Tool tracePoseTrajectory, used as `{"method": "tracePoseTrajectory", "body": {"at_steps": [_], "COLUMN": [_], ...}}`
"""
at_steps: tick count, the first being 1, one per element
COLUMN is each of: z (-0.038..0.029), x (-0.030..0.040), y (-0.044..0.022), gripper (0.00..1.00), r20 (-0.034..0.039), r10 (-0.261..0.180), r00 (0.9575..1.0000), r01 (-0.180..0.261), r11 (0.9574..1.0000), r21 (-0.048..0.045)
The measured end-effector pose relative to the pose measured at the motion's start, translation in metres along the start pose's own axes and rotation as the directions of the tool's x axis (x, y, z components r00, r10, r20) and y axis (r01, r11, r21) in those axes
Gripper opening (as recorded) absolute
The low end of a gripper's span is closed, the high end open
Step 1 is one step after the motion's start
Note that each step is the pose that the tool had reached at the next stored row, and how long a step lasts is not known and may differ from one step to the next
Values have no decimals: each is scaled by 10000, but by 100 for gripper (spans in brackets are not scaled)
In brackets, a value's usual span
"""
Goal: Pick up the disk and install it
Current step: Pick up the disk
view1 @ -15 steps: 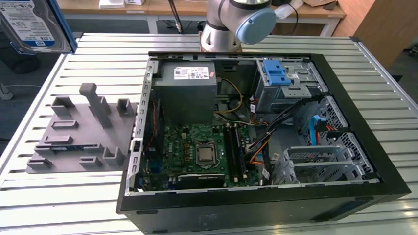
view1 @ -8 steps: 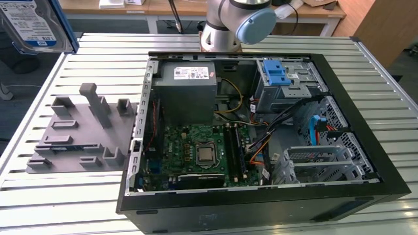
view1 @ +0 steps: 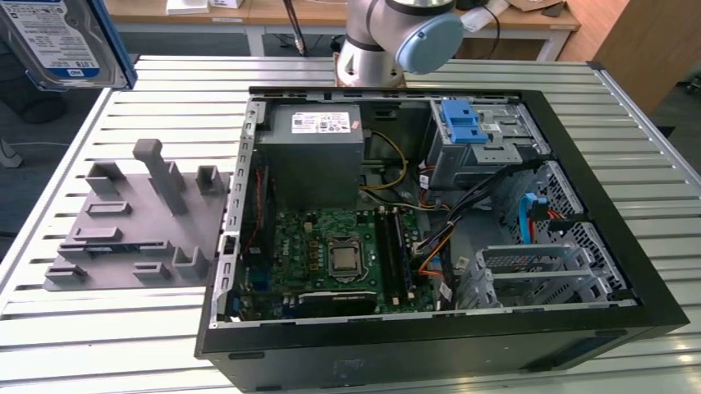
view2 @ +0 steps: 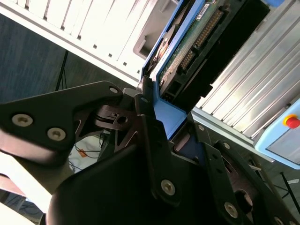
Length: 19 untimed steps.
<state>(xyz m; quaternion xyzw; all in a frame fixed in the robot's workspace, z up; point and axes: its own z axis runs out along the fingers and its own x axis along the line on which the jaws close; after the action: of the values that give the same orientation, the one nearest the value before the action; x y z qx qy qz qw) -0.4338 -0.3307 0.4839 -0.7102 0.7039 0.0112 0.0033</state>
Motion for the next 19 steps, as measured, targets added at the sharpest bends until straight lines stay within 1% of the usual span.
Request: {"method": "tracePoseTrajectory", "body": {"at_steps": [9,17,19], "z": [-1,-81,-90], "x": [0,-1,-2], "y": [-5,-5,-5], "gripper": [36,36,36], "r20": [0,0,0], "r10": [0,0,0], "r00": [10000,10000,10000], "r01": [0,0,0], "r11": [10000,10000,10000], "r21": [0,0,-1]}}
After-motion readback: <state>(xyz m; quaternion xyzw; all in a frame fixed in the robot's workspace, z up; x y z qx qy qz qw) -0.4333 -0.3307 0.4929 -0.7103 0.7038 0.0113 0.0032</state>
